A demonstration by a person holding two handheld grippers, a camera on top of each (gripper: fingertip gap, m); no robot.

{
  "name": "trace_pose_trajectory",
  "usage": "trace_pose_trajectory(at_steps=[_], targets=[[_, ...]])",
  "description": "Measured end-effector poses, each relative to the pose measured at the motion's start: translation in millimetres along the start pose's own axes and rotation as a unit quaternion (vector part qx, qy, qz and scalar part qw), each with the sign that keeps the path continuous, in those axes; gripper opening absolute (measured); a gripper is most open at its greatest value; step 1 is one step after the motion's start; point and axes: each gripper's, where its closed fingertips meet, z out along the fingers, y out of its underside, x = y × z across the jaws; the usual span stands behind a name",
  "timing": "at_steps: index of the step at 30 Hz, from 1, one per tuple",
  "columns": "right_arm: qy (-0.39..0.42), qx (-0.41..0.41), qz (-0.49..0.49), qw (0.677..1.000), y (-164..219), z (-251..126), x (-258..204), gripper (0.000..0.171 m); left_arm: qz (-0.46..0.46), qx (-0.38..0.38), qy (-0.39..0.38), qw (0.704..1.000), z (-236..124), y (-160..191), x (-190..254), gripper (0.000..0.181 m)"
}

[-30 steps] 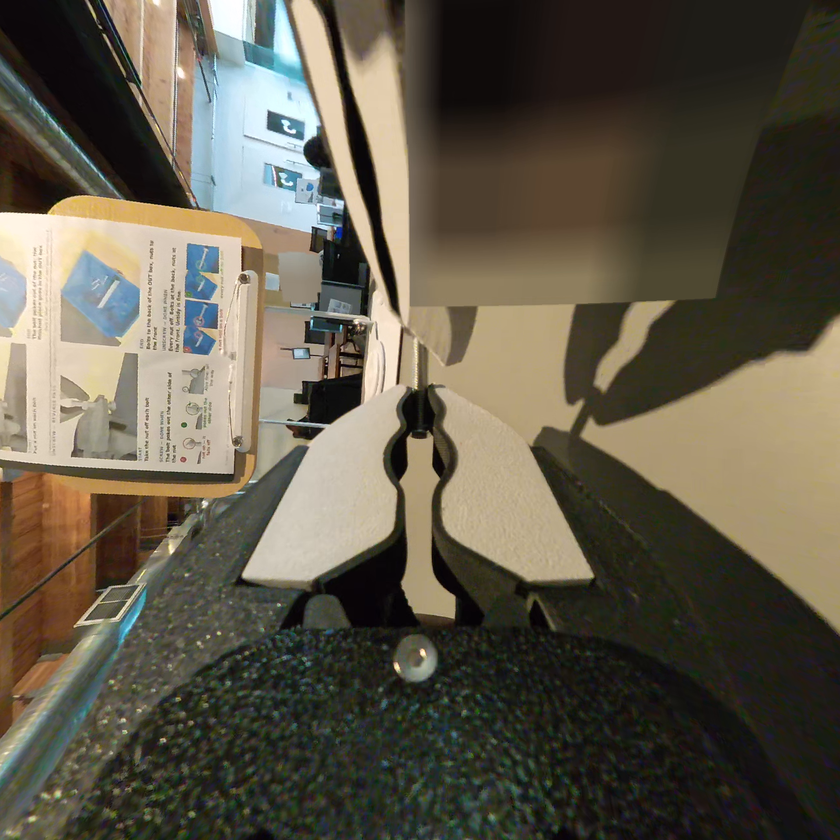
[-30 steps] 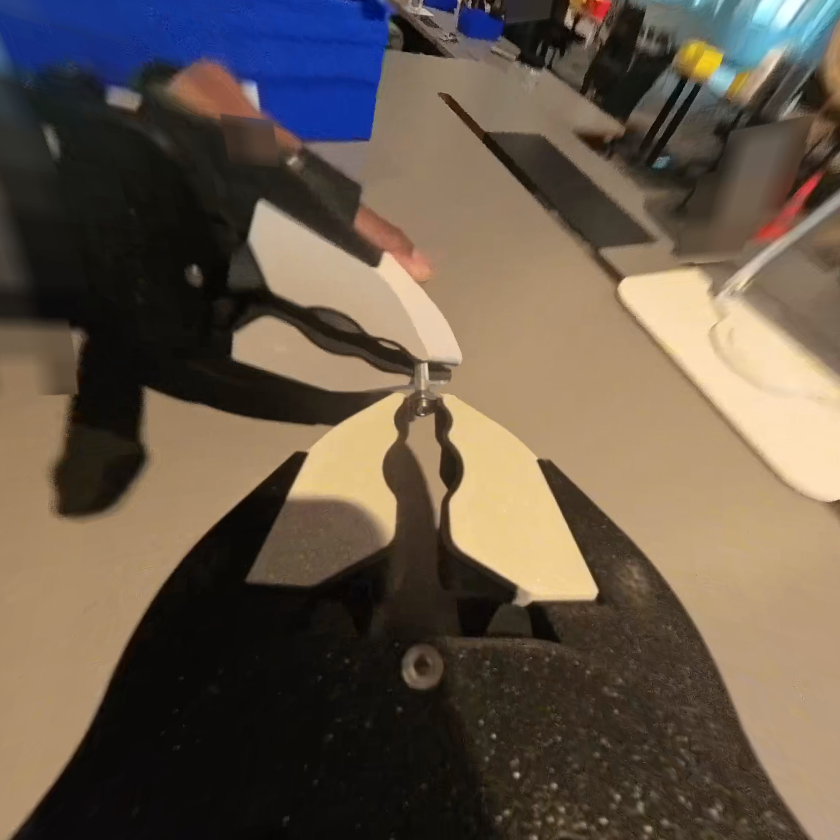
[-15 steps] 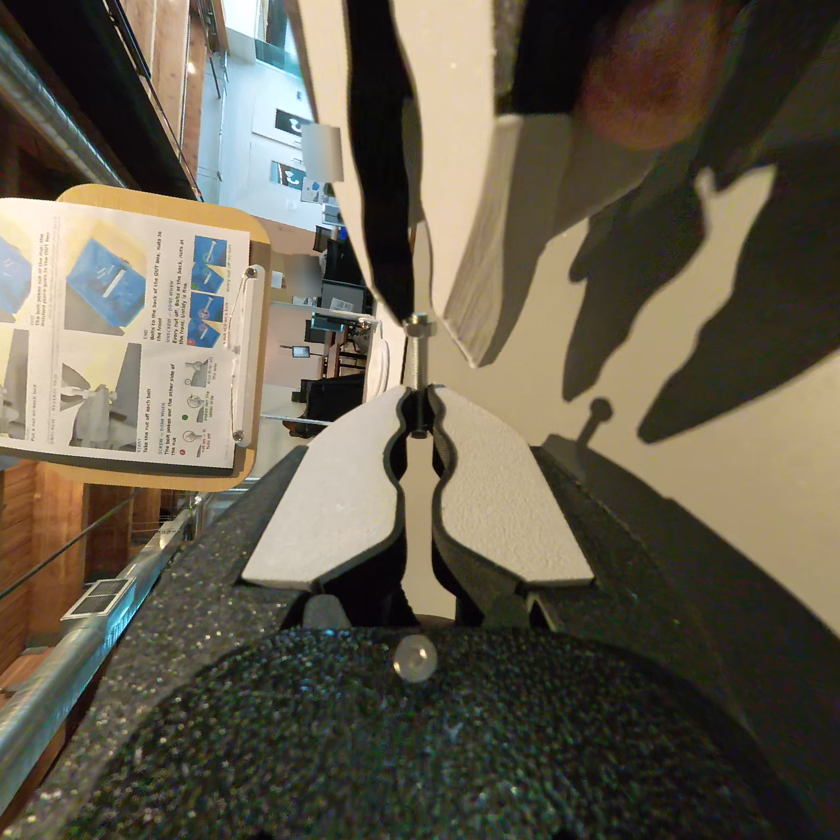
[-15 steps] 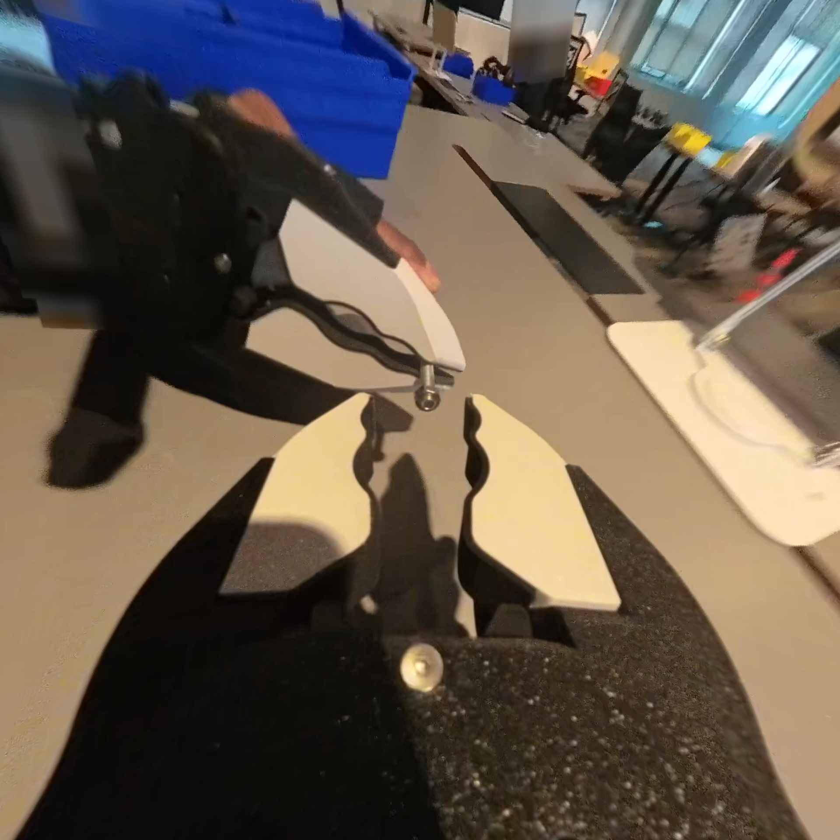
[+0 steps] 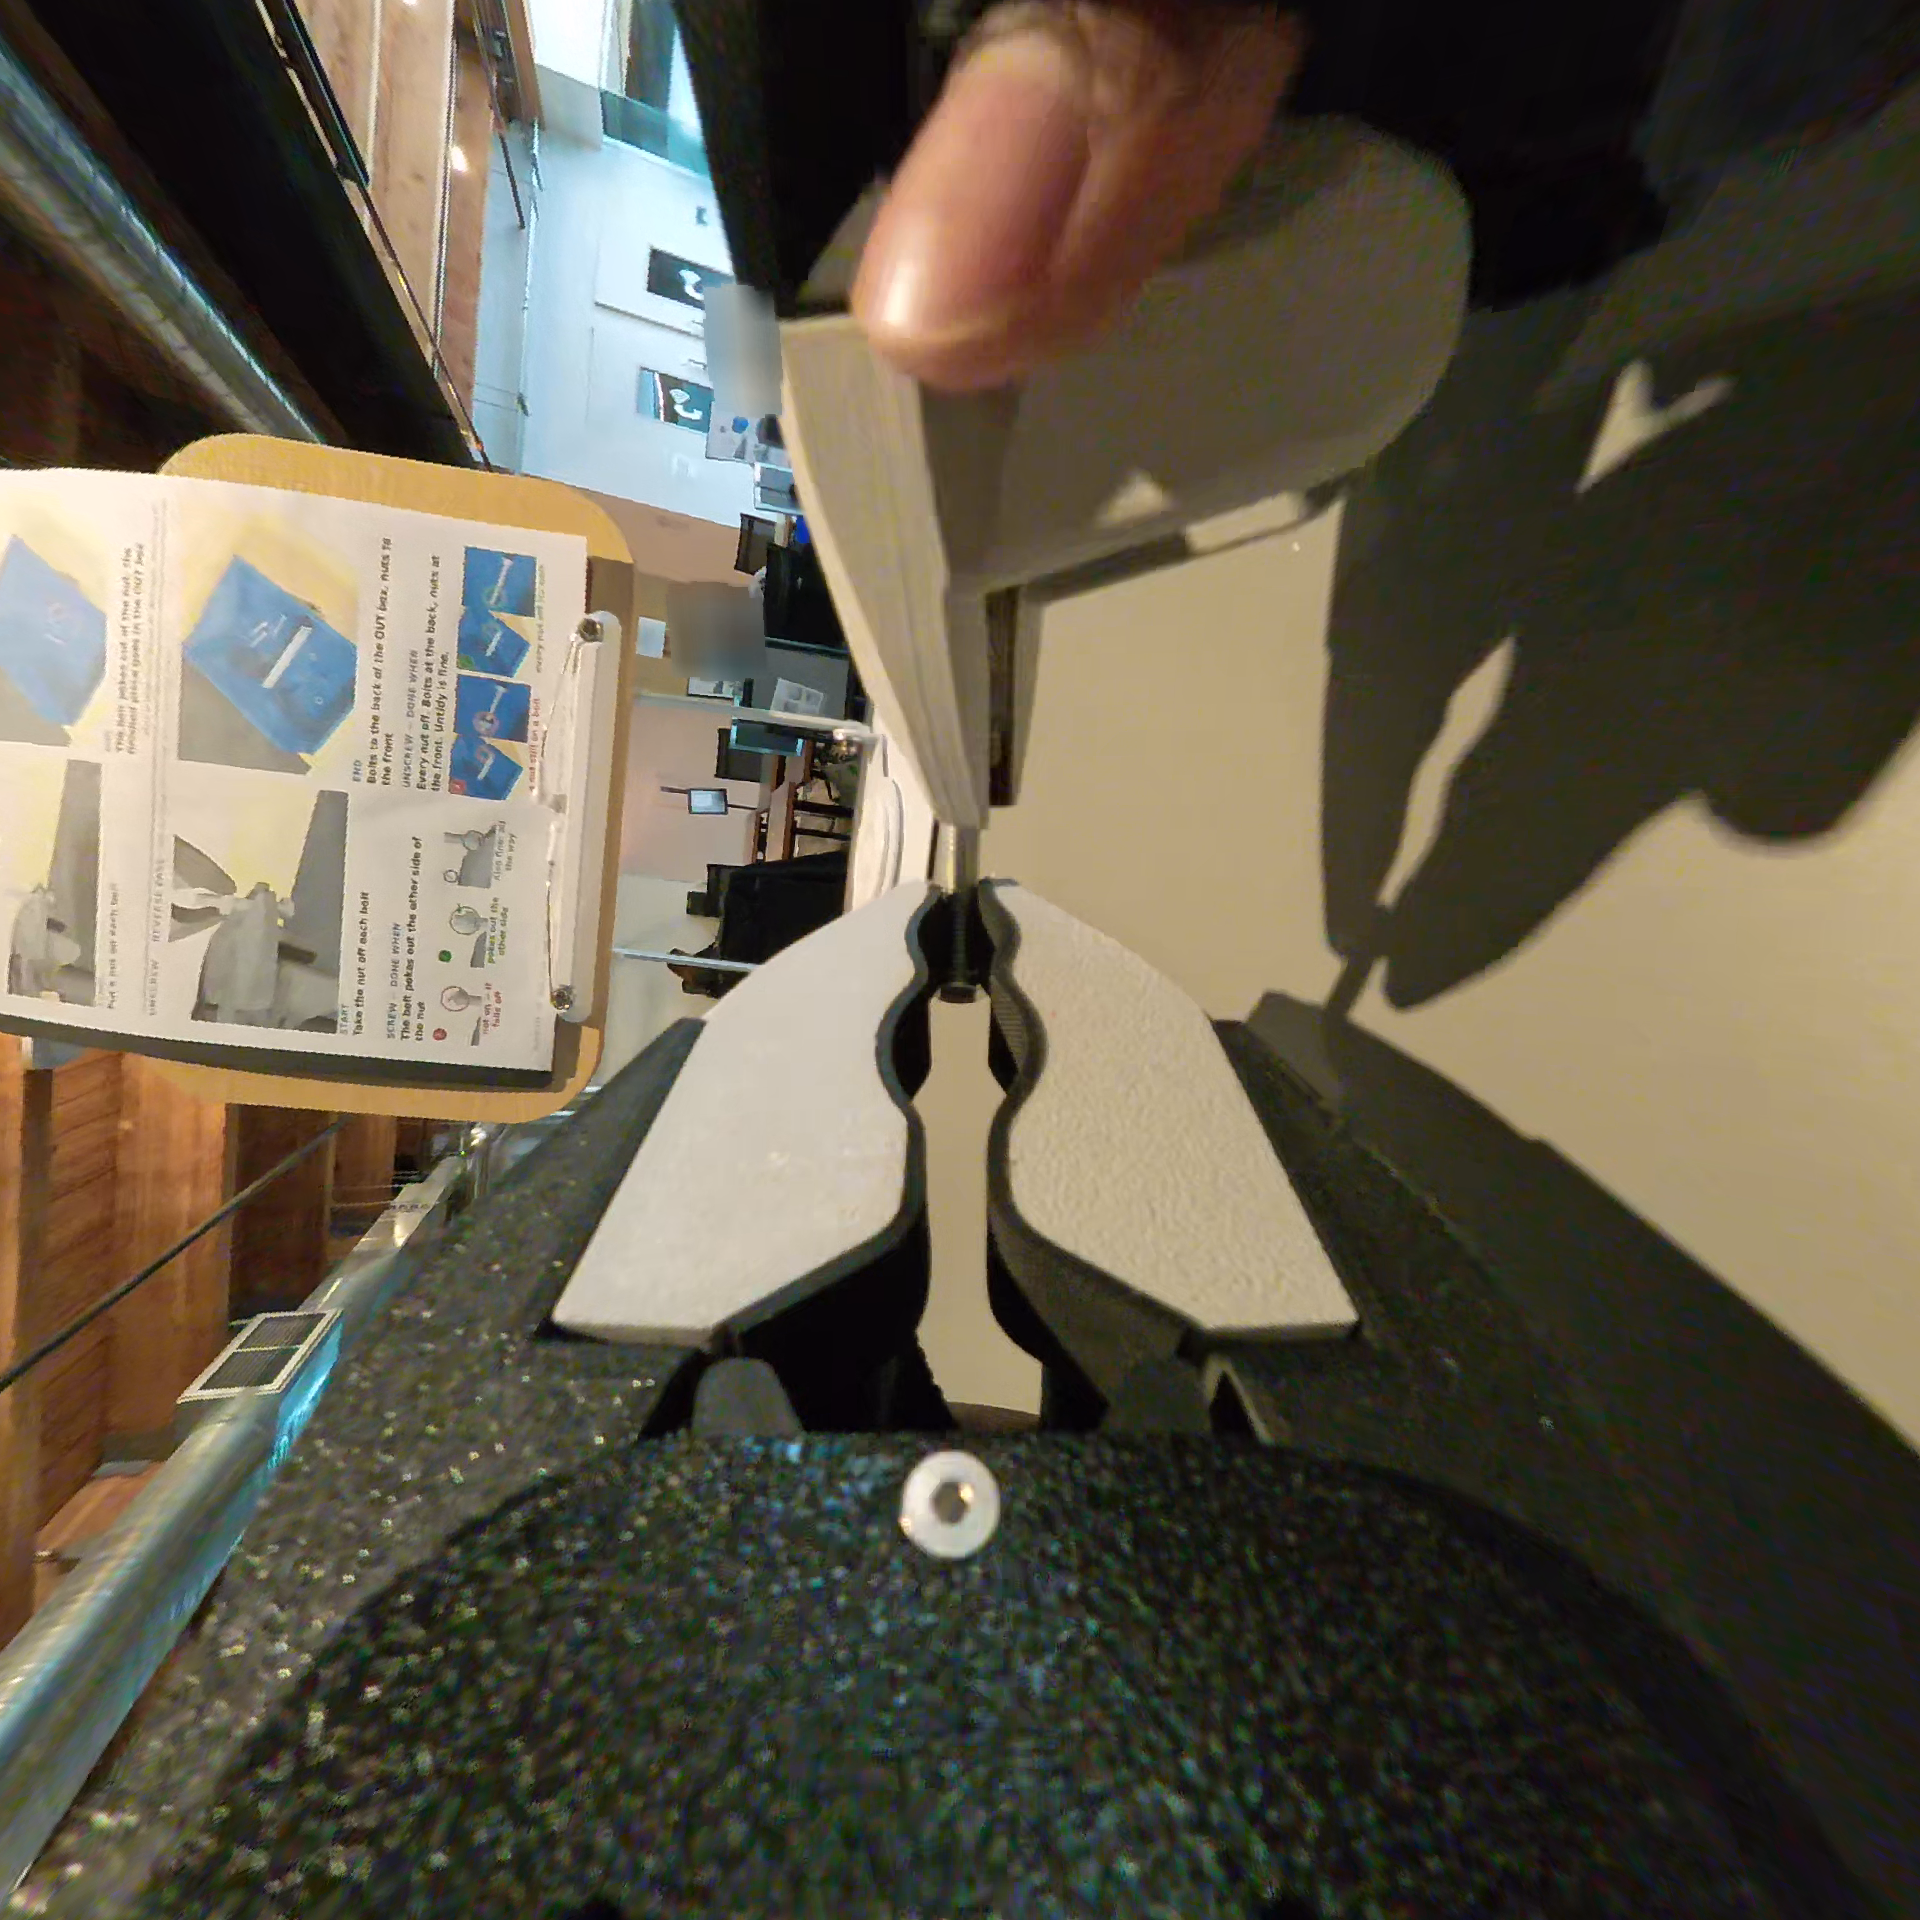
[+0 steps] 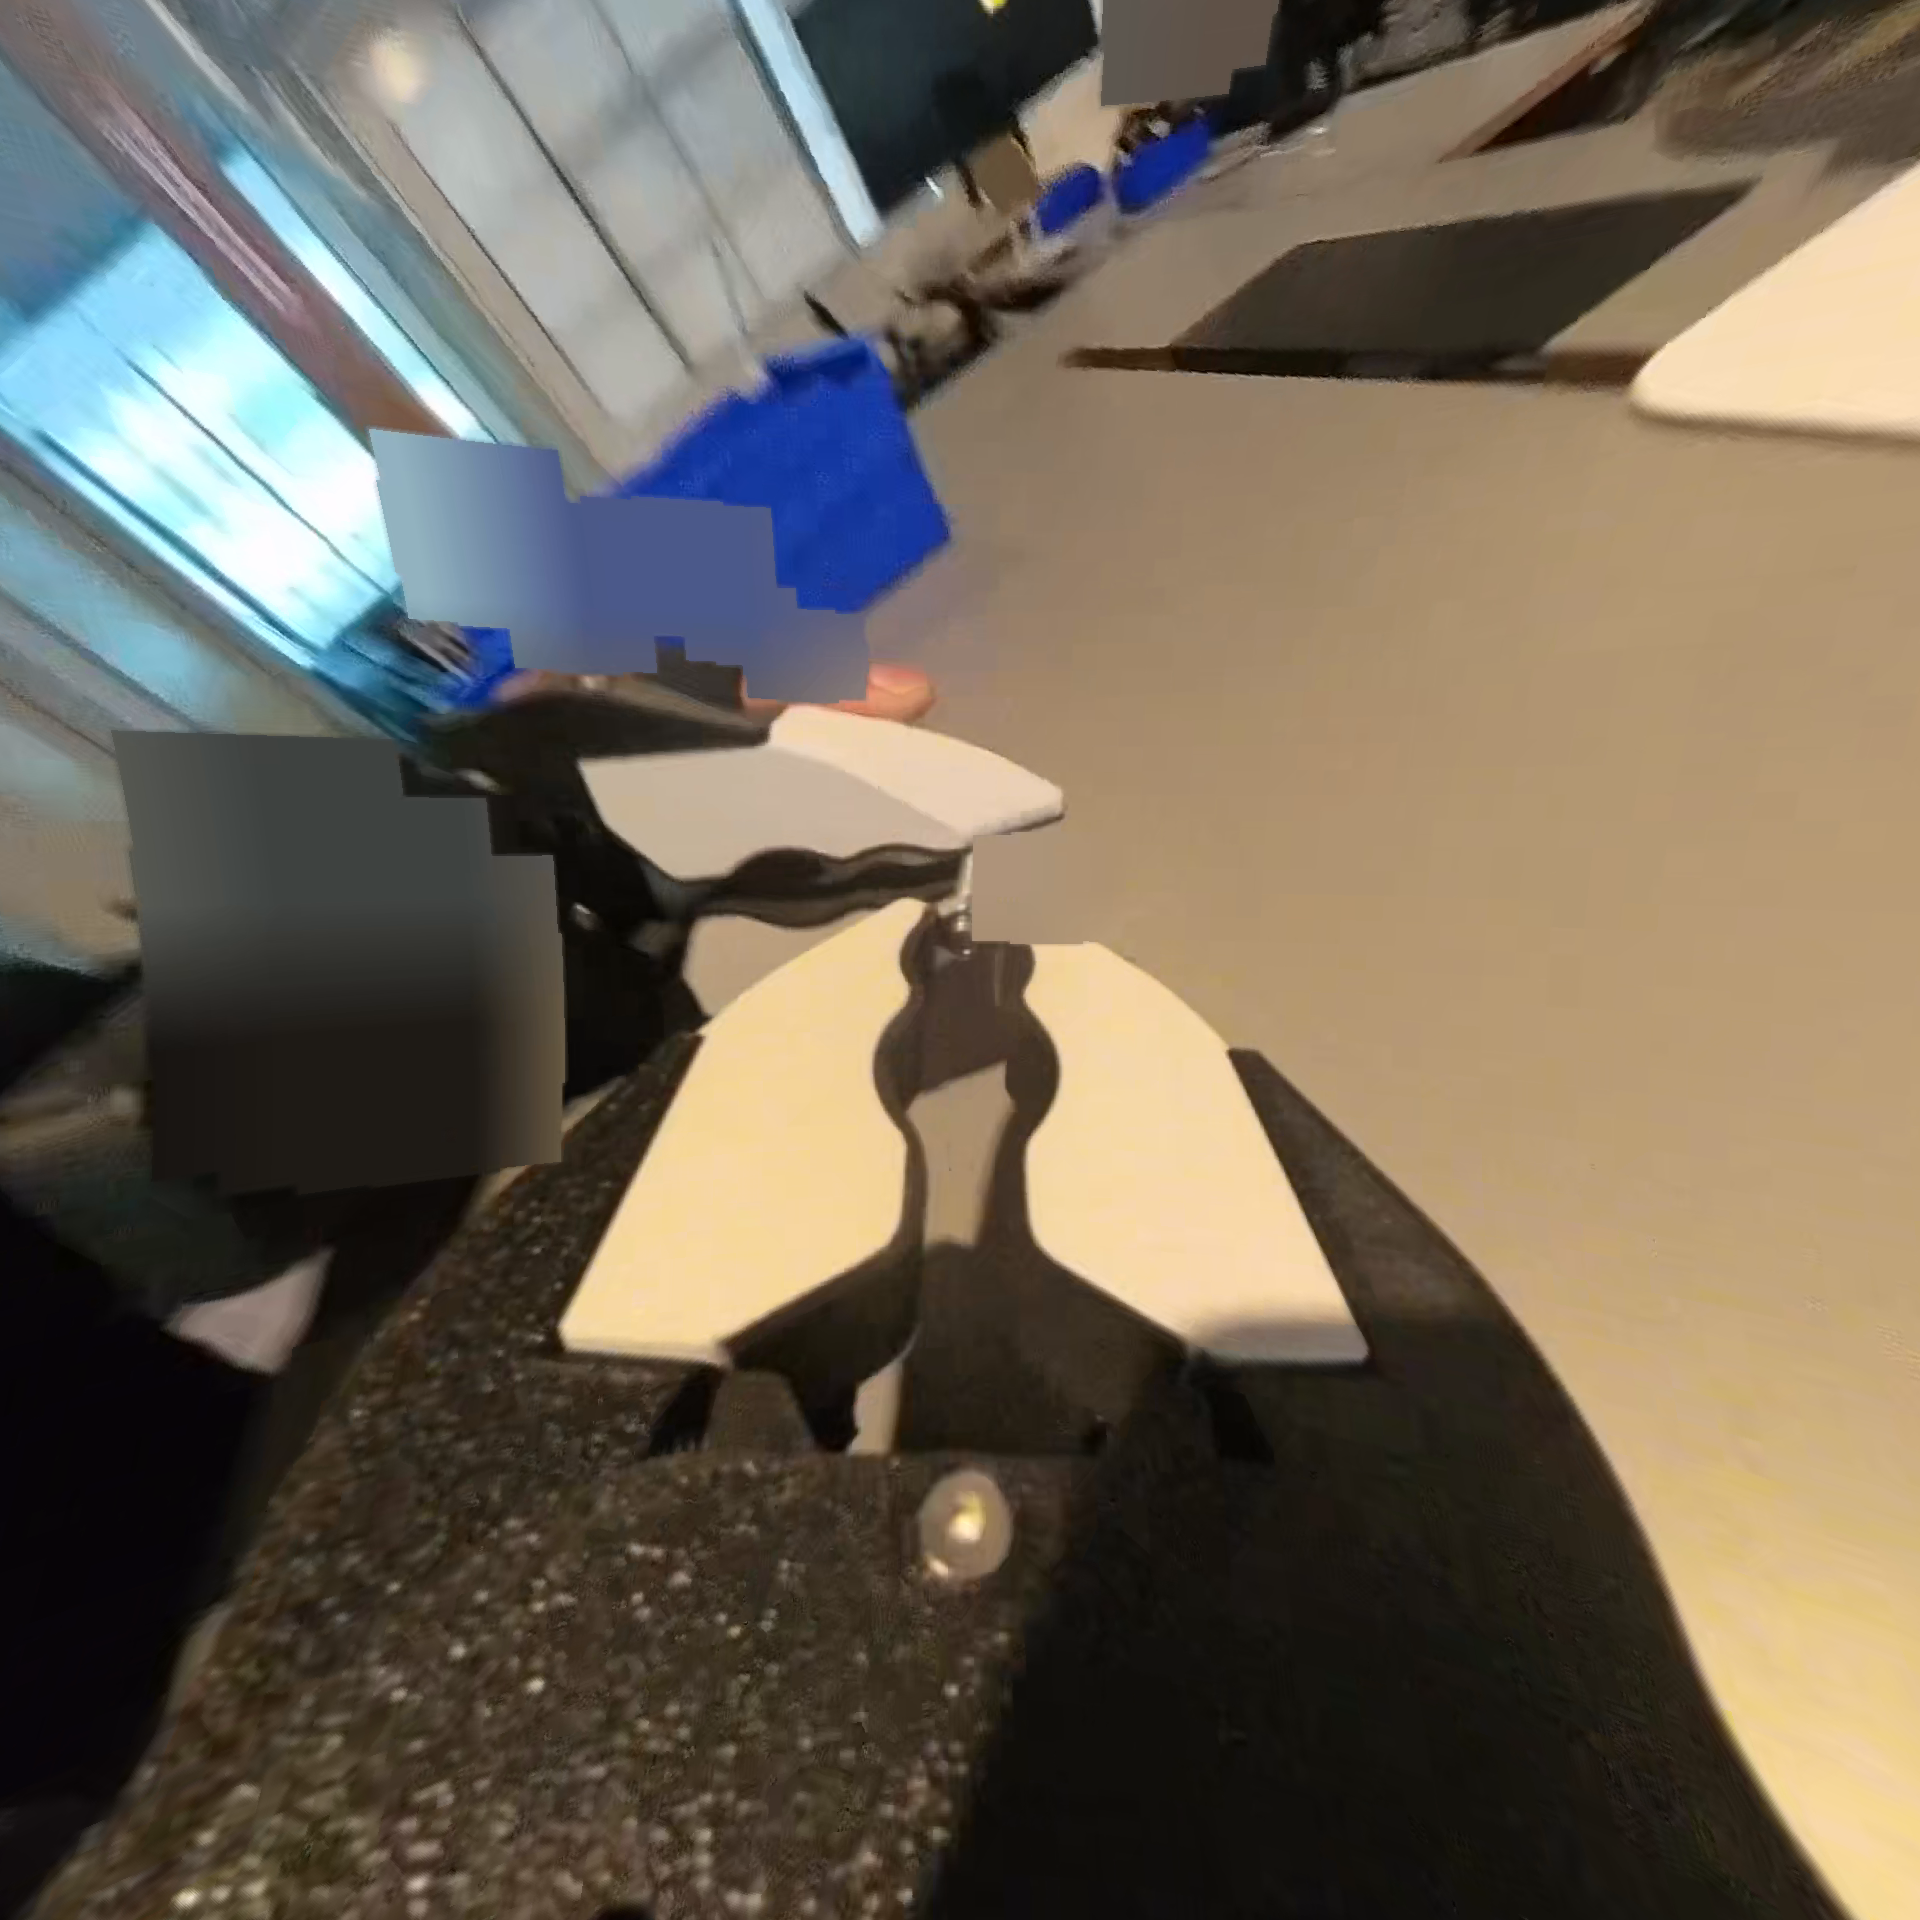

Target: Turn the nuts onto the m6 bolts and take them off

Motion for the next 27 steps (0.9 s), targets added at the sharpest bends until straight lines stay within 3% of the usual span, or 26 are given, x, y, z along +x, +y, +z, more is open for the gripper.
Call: trace_pose_trajectory(at_steps=[3, 8, 13, 17, 22, 27], targets=[[-0.053, 0.029, 0.031, 0.998, -9.4, -4.0, -3.4, 0.020, -0.008, 0.001, 0.000, 1.000, 0.0, -0.2, -0.5, 0.006], [0.033, 0.025, -0.161, 0.986, -15.9, -12.5, 9.9, 0.044, -0.016, -0.003, 0.004, 1.000, 0.2, 4.9, -1.2, 0.006], [0.116, -0.028, -0.376, 0.919, -11.0, -15.2, 15.1, 0.039, -0.011, 0.001, 0.014, 1.000, -0.1, 4.2, 1.9, 0.006], [0.124, -0.048, -0.473, 0.871, -4.1, -14.3, 8.3, 0.034, -0.009, 0.005, 0.020, 1.000, -0.1, 2.9, 4.3, 0.006], [0.116, -0.053, -0.491, 0.862, -0.1, -11.1, 4.7, 0.029, -0.006, 0.017, 0.026, 1.000, -0.8, -1.6, 7.0, 0.006], [0.114, -0.077, -0.479, 0.867, 8.1, -6.1, 6.1, 0.011, -0.002, 0.015, 0.027, 1.000, -0.2, -2.6, 9.0, 0.005]])
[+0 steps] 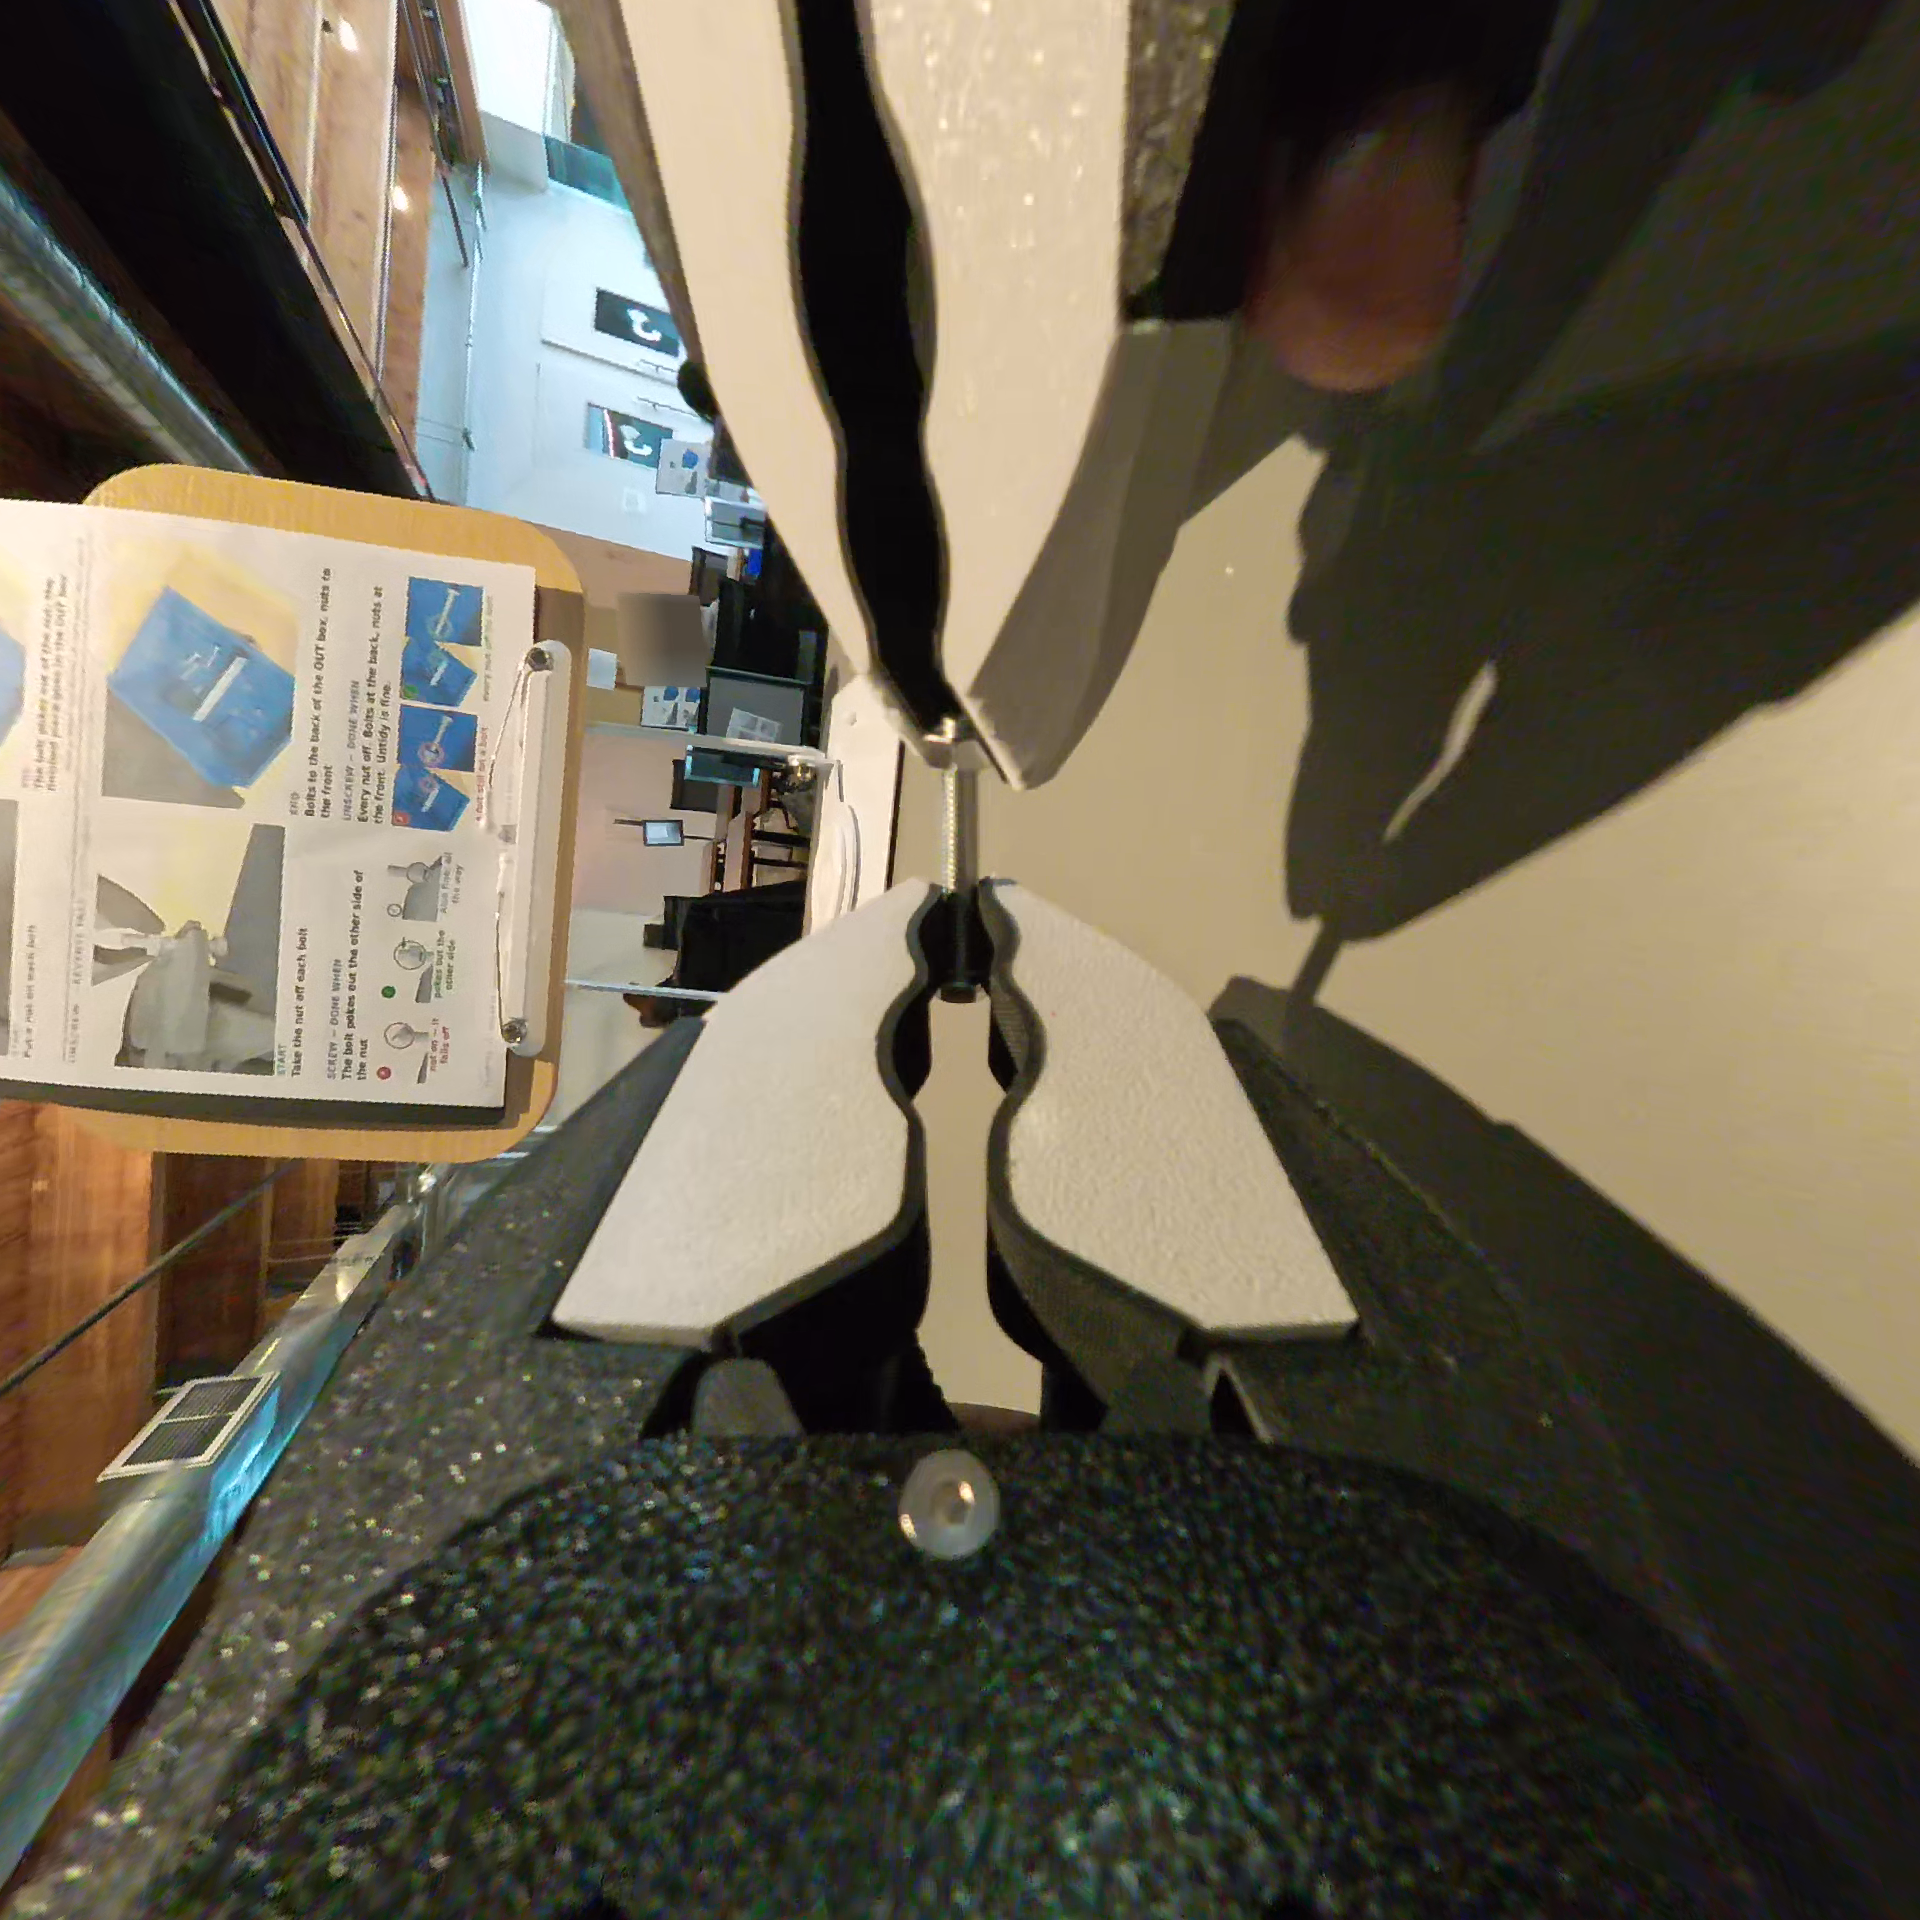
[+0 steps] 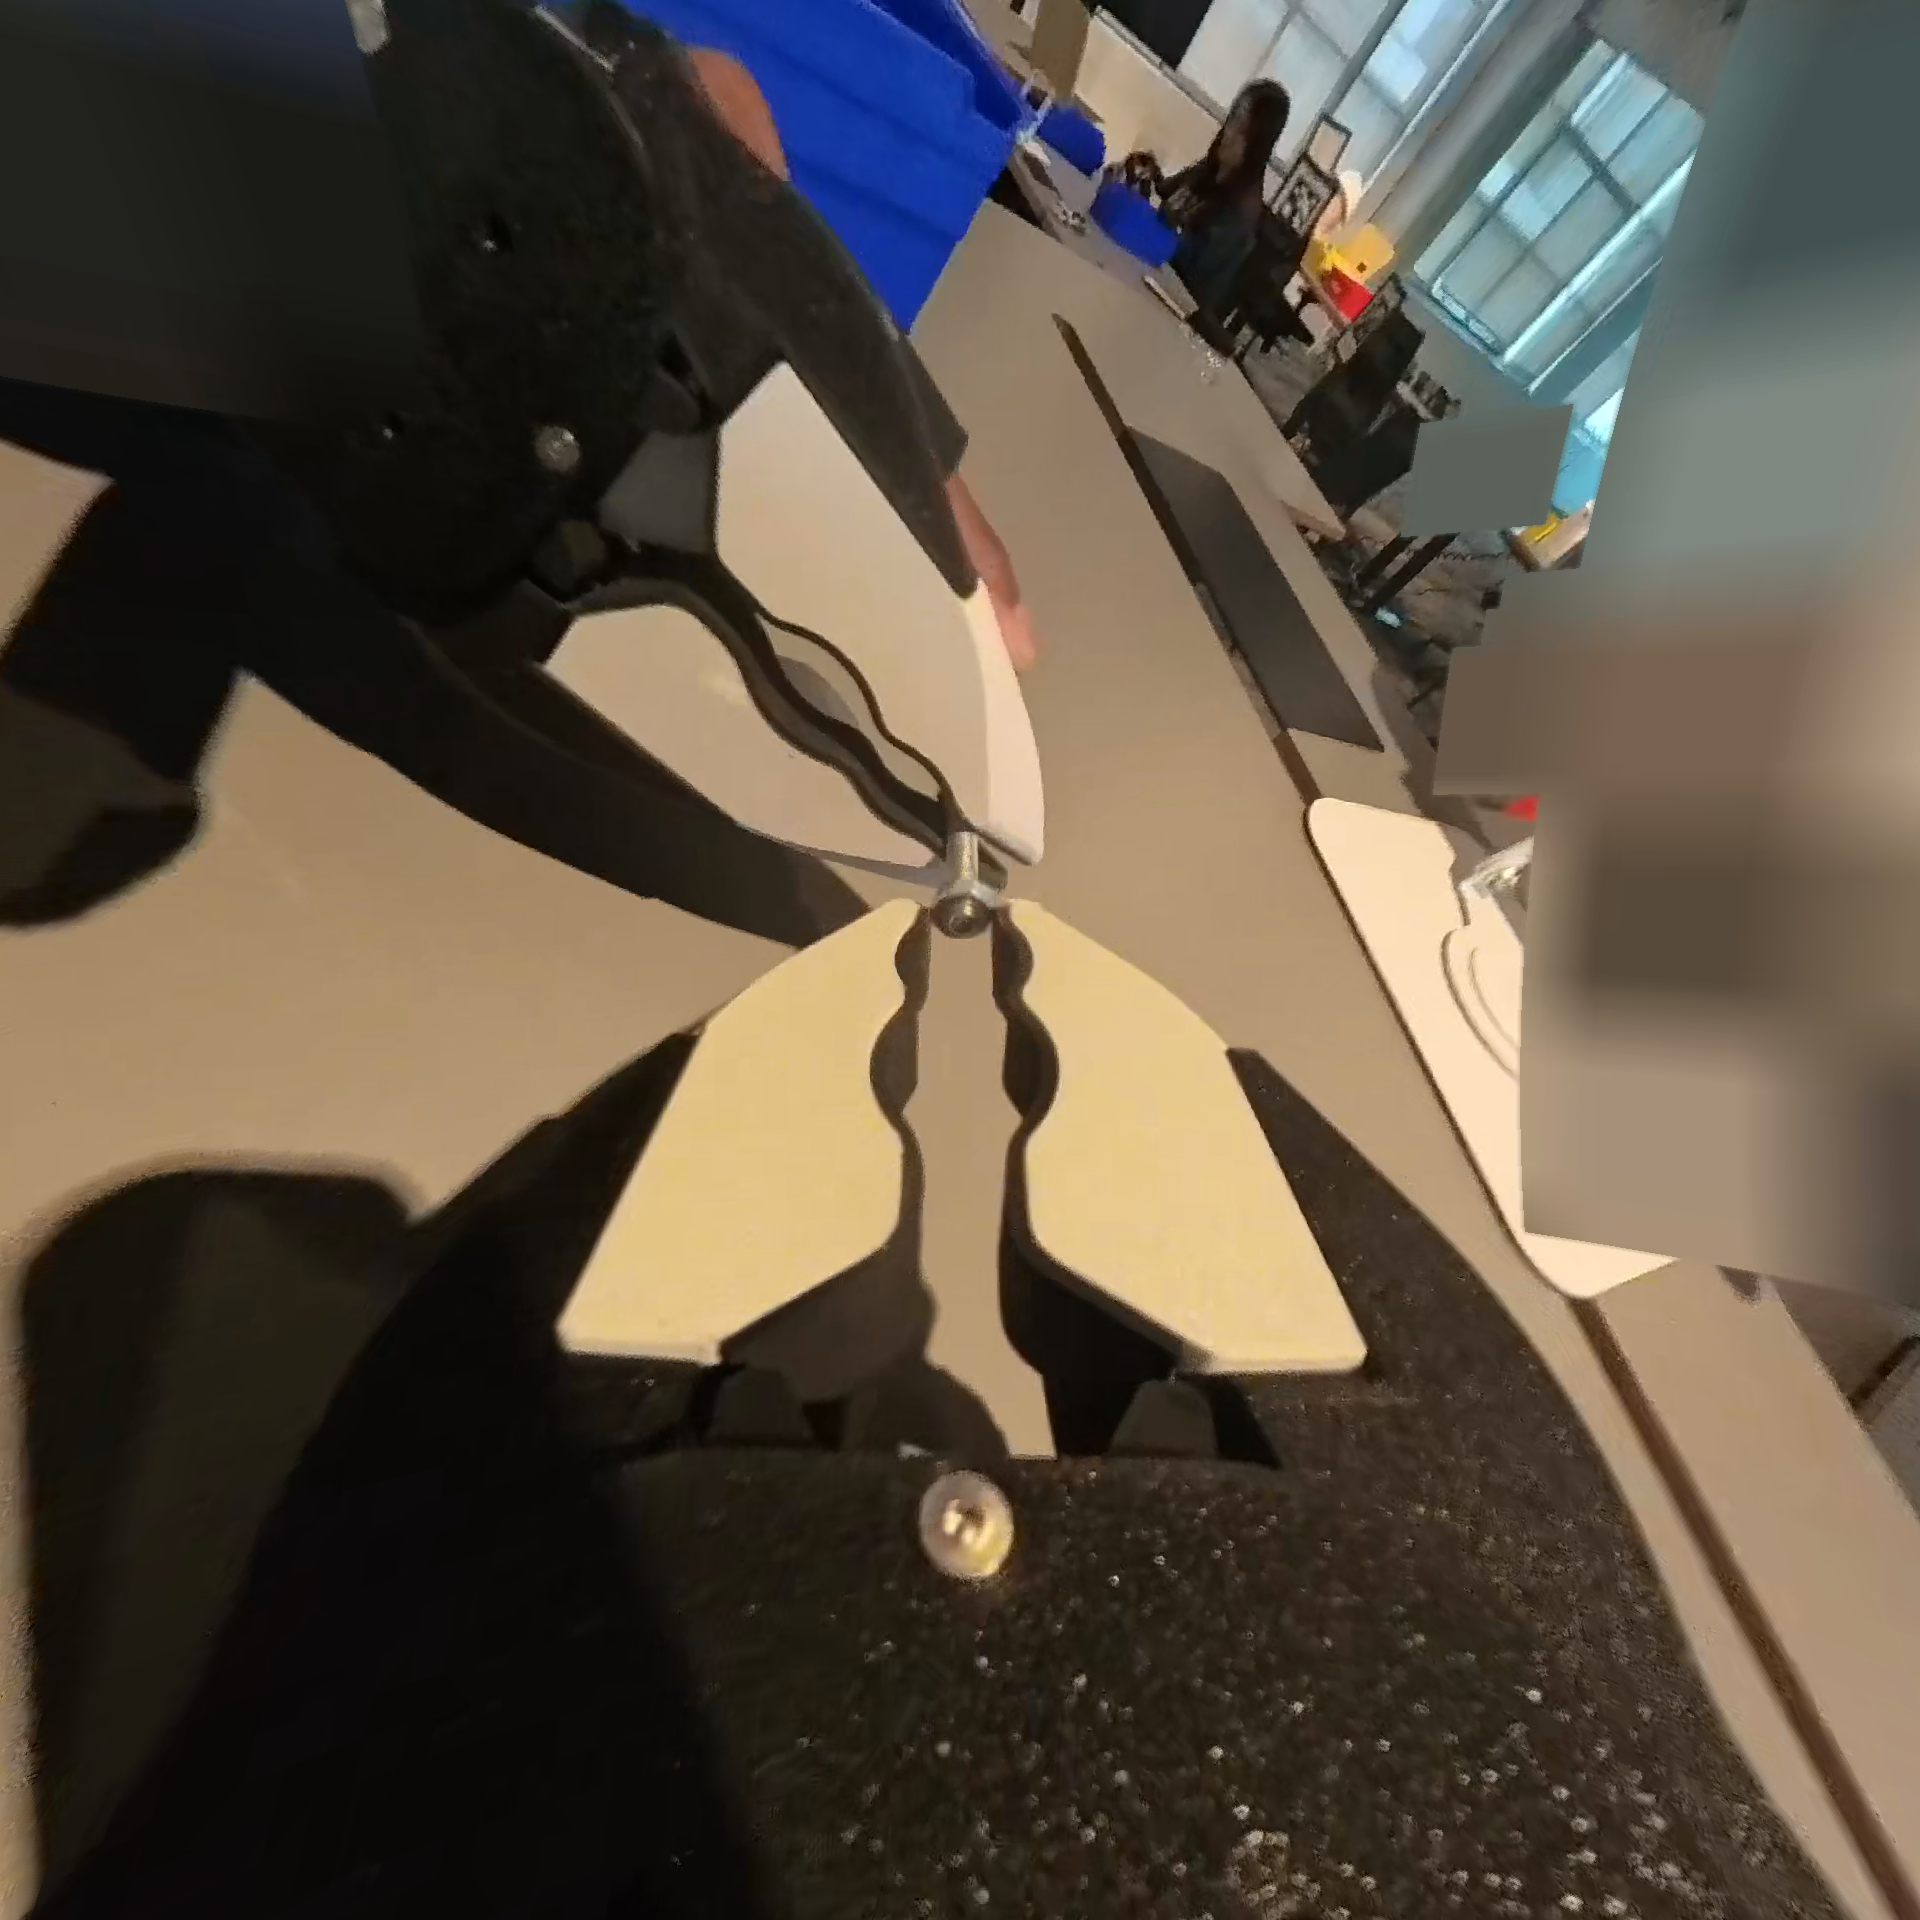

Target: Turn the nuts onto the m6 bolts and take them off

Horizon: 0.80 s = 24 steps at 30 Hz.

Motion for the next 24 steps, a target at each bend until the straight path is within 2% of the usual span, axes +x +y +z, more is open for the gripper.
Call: trace_pose_trajectory(at_steps=[2, 4, 6, 8, 11, 14, 16, 19, 24], targets=[[-0.010, -0.007, 0.067, 0.998, 1.4, 3.1, 0.9, 0.011, -0.001, -0.009, -0.001, 1.000, 0.8, 3.5, -0.4, 0.005], [-0.033, -0.002, 0.194, 0.980, 0.9, 6.8, 1.5, 0.011, 0.001, -0.021, -0.005, 1.000, 1.5, 7.8, -1.7, 0.005], [-0.067, 0.030, 0.339, 0.938, -2.6, 8.3, 1.6, 0.011, -0.005, -0.024, -0.007, 1.000, 1.5, 9.4, -3.2, 0.005], [-0.102, 0.055, 0.417, 0.901, -4.3, 7.1, 1.9, 0.011, -0.011, -0.020, -0.006, 1.000, 1.5, 8.2, -3.0, 0.005], [-0.111, 0.060, 0.387, 0.913, -5.9, 5.9, 1.3, 0.014, -0.019, -0.015, -0.005, 1.000, 1.6, 6.5, -3.2, 0.005], [-0.081, 0.045, 0.300, 0.949, -2.2, 7.9, 2.8, 0.044, -0.030, -0.014, 0.002, 0.999, 1.7, 7.9, -1.7, 0.005], [-0.043, 0.044, 0.221, 0.973, -0.8, 6.4, 7.5, 0.053, -0.033, -0.014, 0.006, 0.999, 1.5, 8.7, -1.9, 0.005], [0.003, 0.035, 0.113, 0.993, 2.3, 4.5, 10.6, 0.053, -0.041, -0.010, 0.016, 0.999, 1.4, 8.8, 0.5, 0.005], [0.001, 0.017, 0.036, 0.999, 2.3, 8.7, 0.0, 0.039, -0.039, -0.006, 0.028, 0.999, 1.7, 7.7, 4.8, 0.005]])
